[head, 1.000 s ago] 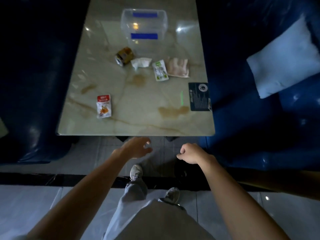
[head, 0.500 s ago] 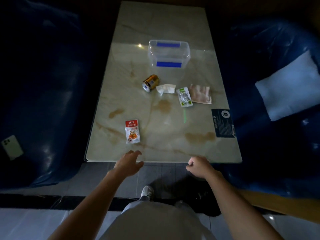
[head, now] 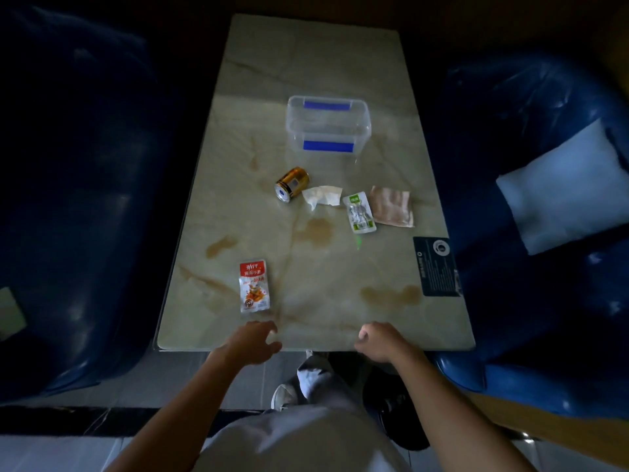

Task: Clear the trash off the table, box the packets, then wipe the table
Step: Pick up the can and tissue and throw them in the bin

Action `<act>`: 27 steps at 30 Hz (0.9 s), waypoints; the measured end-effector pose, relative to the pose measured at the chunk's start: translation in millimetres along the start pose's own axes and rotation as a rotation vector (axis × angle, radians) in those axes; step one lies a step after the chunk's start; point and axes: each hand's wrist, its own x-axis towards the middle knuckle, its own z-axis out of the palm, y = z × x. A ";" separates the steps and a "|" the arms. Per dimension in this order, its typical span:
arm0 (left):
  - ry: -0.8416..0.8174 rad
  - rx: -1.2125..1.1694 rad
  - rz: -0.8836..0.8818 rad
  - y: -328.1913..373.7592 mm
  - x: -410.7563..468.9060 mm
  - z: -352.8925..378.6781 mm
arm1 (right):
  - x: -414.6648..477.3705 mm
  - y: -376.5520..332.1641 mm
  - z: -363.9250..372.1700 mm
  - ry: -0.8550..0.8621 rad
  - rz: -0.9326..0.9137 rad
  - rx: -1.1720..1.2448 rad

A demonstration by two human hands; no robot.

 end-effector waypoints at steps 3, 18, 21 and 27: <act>-0.013 -0.013 -0.022 2.6 8.8 -5.2 | 11.8 -2.4 -5.5 -0.043 -0.028 -0.024; 0.029 0.037 -0.053 58.7 87.5 -96.5 | 90.1 -11.3 -130.7 -0.106 -0.183 -0.103; 0.073 0.094 -0.052 68.4 110.2 -134.5 | 112.0 -19.9 -164.5 -0.075 -0.183 -0.147; 0.115 0.184 -0.072 83.9 157.3 -207.1 | 156.7 -52.9 -211.9 0.001 -0.188 -0.228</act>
